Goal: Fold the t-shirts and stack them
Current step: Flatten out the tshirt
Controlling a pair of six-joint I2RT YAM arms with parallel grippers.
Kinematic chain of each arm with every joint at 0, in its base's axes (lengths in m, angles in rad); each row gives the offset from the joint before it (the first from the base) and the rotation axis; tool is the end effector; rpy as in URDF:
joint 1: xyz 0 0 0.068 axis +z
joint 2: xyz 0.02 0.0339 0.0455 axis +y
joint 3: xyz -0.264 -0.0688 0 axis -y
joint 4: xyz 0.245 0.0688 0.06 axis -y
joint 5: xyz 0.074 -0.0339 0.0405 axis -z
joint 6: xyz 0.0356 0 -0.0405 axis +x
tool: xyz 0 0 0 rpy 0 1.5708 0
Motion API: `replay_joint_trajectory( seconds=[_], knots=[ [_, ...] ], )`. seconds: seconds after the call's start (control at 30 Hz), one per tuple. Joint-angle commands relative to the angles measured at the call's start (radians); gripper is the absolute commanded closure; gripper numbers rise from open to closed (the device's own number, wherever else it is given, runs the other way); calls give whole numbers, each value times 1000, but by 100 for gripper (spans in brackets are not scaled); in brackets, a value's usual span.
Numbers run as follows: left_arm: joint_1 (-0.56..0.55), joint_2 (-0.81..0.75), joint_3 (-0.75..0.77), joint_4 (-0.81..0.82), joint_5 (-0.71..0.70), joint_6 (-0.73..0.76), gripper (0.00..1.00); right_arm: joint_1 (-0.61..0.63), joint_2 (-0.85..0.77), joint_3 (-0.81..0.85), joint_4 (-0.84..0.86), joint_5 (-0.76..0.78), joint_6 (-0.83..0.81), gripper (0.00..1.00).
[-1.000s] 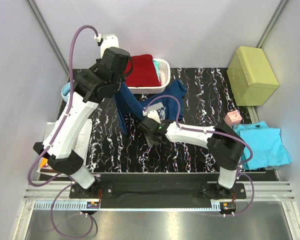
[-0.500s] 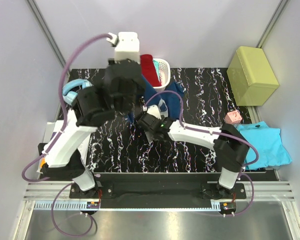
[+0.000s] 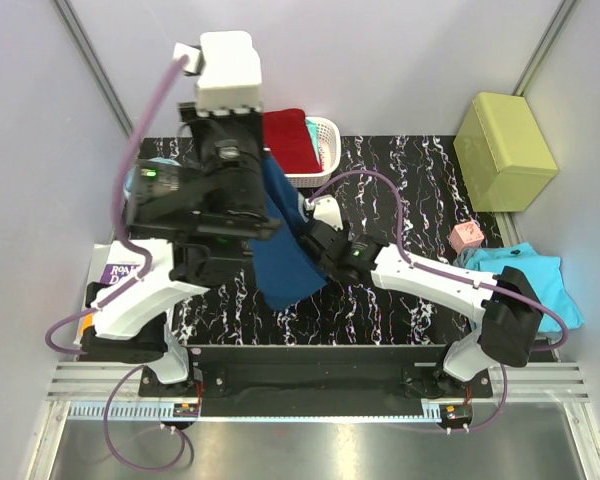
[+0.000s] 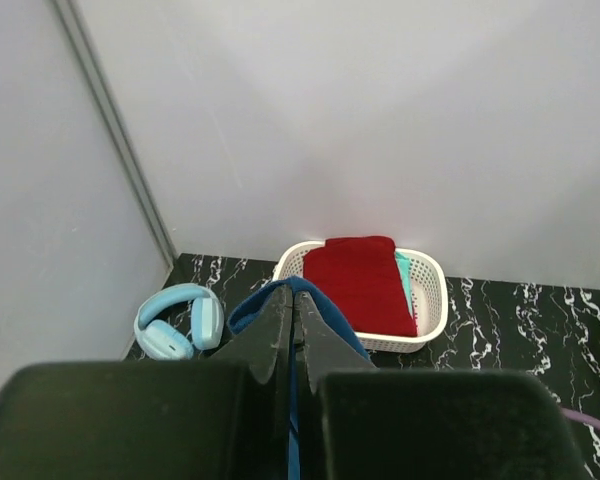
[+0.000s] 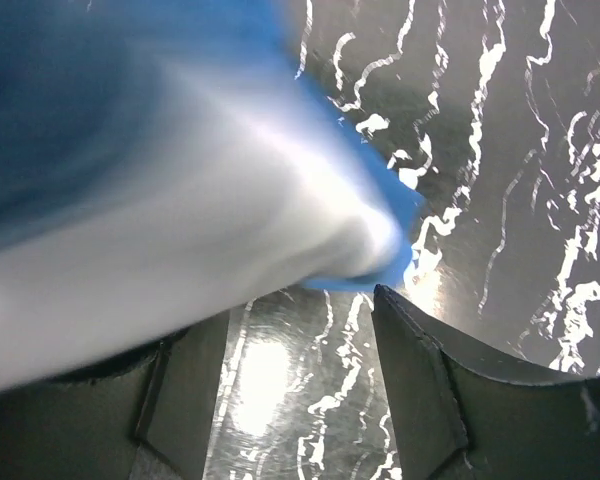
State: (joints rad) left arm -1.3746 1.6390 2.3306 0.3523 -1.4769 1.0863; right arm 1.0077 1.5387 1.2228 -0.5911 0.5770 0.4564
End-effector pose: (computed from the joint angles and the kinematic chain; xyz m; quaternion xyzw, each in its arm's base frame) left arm 0.0791 -0.2161 0.6462 -0.0354 0.6769 0.0709 0.7318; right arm 0.1910 0.2662 0.2765 -0.1575 0.8974 0.0087 0.4121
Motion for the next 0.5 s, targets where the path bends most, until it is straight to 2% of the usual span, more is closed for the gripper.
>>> replay_joint_trajectory(
  seconds=[0.0, 0.27, 0.47],
  knots=[
    [0, -13, 134, 152, -123, 193, 100, -1, -9, -19, -12, 44, 2, 34],
    [28, -57, 61, 131, -106, 175, 100, 46, -97, -20, -50, 18, 22, 34],
    [71, -88, -20, 174, -105, 184, 100, 241, -91, 23, -87, 7, 47, 35]
  ],
)
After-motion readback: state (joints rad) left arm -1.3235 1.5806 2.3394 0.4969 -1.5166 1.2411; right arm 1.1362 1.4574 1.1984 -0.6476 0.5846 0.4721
